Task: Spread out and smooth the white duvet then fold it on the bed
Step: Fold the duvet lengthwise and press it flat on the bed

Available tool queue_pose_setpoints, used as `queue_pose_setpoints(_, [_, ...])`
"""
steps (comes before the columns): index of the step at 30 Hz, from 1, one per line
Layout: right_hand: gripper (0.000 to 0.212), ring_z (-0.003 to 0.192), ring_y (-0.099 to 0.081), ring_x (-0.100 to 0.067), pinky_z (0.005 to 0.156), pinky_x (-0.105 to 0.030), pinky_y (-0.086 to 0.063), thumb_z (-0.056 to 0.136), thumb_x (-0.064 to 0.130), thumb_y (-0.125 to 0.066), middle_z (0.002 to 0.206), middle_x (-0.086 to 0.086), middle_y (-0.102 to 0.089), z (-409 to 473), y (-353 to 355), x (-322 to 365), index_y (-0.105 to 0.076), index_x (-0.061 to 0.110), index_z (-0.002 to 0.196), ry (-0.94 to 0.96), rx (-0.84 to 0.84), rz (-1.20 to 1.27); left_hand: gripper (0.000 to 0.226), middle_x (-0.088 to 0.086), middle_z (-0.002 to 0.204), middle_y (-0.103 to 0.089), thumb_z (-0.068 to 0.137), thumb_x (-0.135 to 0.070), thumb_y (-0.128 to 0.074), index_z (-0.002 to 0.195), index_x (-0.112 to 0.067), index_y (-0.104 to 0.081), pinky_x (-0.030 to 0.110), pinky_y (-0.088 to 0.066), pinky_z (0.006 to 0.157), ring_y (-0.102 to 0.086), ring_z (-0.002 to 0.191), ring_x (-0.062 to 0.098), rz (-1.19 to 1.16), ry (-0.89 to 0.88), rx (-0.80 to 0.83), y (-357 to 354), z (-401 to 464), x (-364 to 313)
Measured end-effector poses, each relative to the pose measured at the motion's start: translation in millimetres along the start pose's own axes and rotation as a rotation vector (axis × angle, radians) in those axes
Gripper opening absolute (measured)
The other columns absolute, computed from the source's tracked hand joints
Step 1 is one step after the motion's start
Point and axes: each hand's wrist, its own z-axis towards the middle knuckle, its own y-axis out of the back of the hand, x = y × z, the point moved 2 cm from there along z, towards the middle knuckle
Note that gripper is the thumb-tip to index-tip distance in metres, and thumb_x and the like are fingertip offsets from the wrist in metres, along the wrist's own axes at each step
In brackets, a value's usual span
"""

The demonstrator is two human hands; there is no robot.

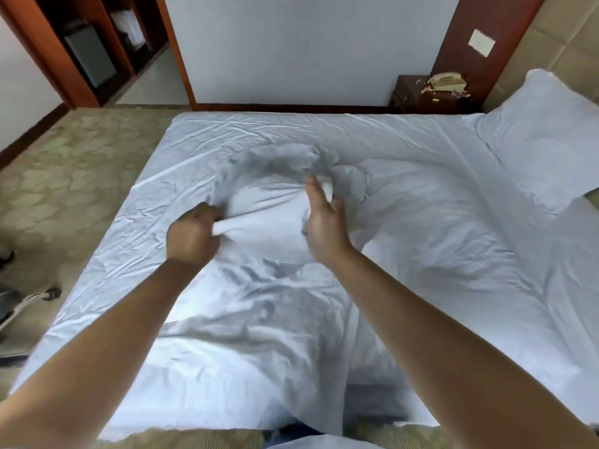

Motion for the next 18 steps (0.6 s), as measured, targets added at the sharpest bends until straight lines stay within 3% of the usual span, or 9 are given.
queue_pose_setpoints(2, [0.033,0.059,-0.043,-0.013,0.055,-0.028,-0.035,0.082,0.048,-0.062,0.066,0.001,-0.043,-23.4,4.5,-6.6,-0.050,0.019,0.088,-0.025,0.063,-0.065,0.014,0.011,0.064,-0.057,0.051,-0.003,-0.053,0.064,-0.007,-0.057,0.026,-0.042,0.043,-0.060,0.053,0.032,0.016,-0.071,0.040,15.9,-22.0,-3.2])
queue_pose_setpoints(3, [0.031,0.058,-0.046,-0.013,0.052,-0.027,-0.035,0.086,0.039,-0.062,0.065,0.001,-0.047,-34.8,11.2,-17.4,-0.056,0.011,0.098,-0.078,0.110,-0.093,0.014,0.007,0.062,-0.055,0.048,-0.003,-0.053,0.060,-0.009,-0.054,0.024,-0.040,0.042,-0.060,0.053,0.030,0.023,-0.128,0.092,17.2,-38.1,-8.3])
queue_pose_setpoints(4, [0.032,0.064,-0.053,-0.017,0.053,-0.028,-0.039,0.091,0.026,-0.061,0.073,-0.002,-0.053,-43.0,23.6,-36.9,-0.057,0.003,0.112,-0.150,0.178,-0.159,0.016,0.004,0.061,-0.056,0.044,-0.004,-0.053,0.057,-0.012,-0.053,0.021,-0.040,0.043,-0.061,0.055,0.027,0.024,-0.190,0.152,14.5,-56.5,-14.6])
queue_pose_setpoints(6, [0.040,0.080,-0.060,-0.028,0.065,-0.034,-0.047,0.092,0.013,-0.057,0.094,-0.010,-0.061,-68.7,54.4,-82.6,-0.049,0.003,0.130,-0.383,0.362,-0.432,0.019,-0.002,0.063,-0.062,0.040,-0.006,-0.048,0.054,-0.017,-0.055,0.018,-0.041,0.045,-0.065,0.058,0.020,0.018,-0.296,0.292,3.4,-93.5,-28.2])
queue_pose_setpoints(9, [0.048,0.078,-0.055,-0.021,0.068,-0.028,-0.045,0.080,0.029,-0.066,0.089,-0.004,-0.056,-106.3,103.3,-149.6,-0.055,0.009,0.121,-0.754,0.532,-0.751,0.022,-0.007,0.060,-0.061,0.052,-0.012,-0.034,0.048,-0.018,-0.055,0.017,-0.037,0.051,-0.062,0.056,0.014,0.017,-0.378,0.407,-14.3,-137.7,-48.0])
queue_pose_setpoints(12, [0.074,0.076,-0.058,-0.022,0.068,-0.030,-0.050,0.055,0.047,-0.076,0.087,-0.007,-0.059,-115.5,124.3,-184.5,-0.059,0.012,0.117,-0.848,0.452,-0.643,0.017,-0.003,0.055,-0.056,0.048,-0.001,-0.048,0.051,-0.018,-0.052,0.015,-0.036,0.042,-0.057,0.049,0.018,0.041,-0.287,0.569,-20.3,-165.3,-57.8])
queue_pose_setpoints(14, [0.077,0.067,-0.057,-0.020,0.062,-0.029,-0.048,0.059,0.058,-0.075,0.082,-0.003,-0.060,-114.0,118.5,-181.4,-0.059,0.013,0.120,-0.793,0.376,-0.496,0.033,-0.004,0.057,-0.047,0.049,0.009,-0.056,0.058,-0.020,-0.043,0.018,-0.030,0.043,-0.051,0.052,0.020,0.027,-0.224,0.686,-20.8,-181.8,-63.7])
queue_pose_setpoints(16, [0.054,0.062,-0.061,-0.014,0.059,-0.024,-0.047,0.075,0.056,-0.069,0.072,0.002,-0.064,-110.4,107.1,-163.9,-0.063,0.014,0.109,-0.698,0.273,-0.344,0.038,-0.004,0.075,-0.049,0.069,0.010,-0.044,0.073,-0.027,-0.045,0.021,-0.032,0.055,-0.051,0.077,0.021,0.022,-0.035,0.781,-18.6,-198.7,-68.6])
queue_pose_setpoints(18, [0.042,0.071,-0.068,-0.017,0.063,-0.024,-0.051,0.083,0.052,-0.064,0.080,-0.003,-0.071,-98.0,93.3,-152.0,-0.065,0.014,0.101,-0.594,0.172,-0.311,0.037,-0.005,0.103,-0.057,0.079,0.005,-0.038,0.091,-0.026,-0.055,0.022,-0.038,0.077,-0.052,0.104,0.016,0.000,0.208,0.838,-13.1,-208.5,-70.7])
